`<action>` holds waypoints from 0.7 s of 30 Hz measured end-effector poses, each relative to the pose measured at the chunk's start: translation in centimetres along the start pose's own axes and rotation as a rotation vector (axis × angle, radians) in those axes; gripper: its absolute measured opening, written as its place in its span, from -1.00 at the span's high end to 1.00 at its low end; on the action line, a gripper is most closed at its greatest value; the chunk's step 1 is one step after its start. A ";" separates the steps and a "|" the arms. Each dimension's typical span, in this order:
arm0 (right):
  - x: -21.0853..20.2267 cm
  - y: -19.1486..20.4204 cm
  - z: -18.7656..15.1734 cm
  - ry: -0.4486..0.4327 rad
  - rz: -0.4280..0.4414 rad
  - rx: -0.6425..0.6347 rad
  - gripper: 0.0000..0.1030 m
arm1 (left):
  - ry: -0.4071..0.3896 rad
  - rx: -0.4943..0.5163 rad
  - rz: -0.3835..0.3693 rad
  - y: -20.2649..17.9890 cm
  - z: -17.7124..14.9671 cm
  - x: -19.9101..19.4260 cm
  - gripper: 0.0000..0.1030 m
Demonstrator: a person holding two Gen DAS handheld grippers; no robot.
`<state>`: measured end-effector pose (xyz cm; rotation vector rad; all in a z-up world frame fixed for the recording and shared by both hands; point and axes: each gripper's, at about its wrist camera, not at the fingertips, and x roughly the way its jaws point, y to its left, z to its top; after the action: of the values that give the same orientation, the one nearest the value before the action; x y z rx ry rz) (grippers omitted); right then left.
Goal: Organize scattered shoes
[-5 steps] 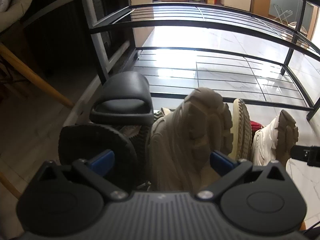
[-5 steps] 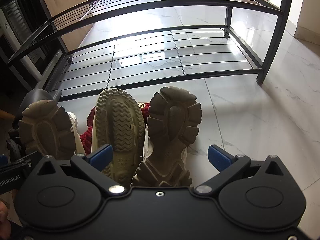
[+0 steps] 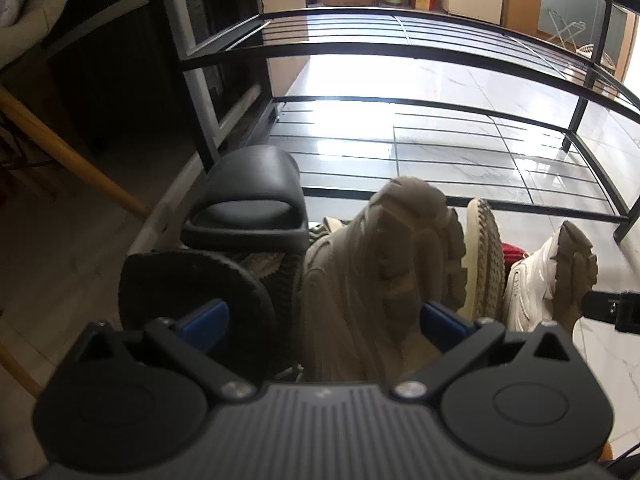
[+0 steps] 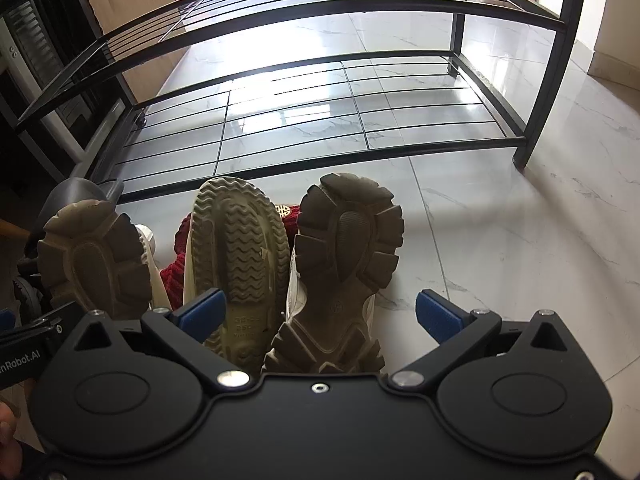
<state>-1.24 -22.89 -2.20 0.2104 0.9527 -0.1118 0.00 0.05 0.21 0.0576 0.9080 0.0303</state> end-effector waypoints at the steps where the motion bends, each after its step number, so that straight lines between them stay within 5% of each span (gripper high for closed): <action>1: 0.0 0.0 0.0 -0.001 0.000 0.000 -1.00 | 0.000 0.000 0.000 0.0 0.0 0.0 -0.99; 21: -0.1 0.1 -0.1 -0.007 0.004 0.000 -1.00 | 0.000 -0.001 0.003 0.2 0.2 -0.2 -0.99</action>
<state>-1.36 -22.72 -2.19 0.2117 0.9449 -0.1083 0.05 0.24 0.51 0.0579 0.9078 0.0335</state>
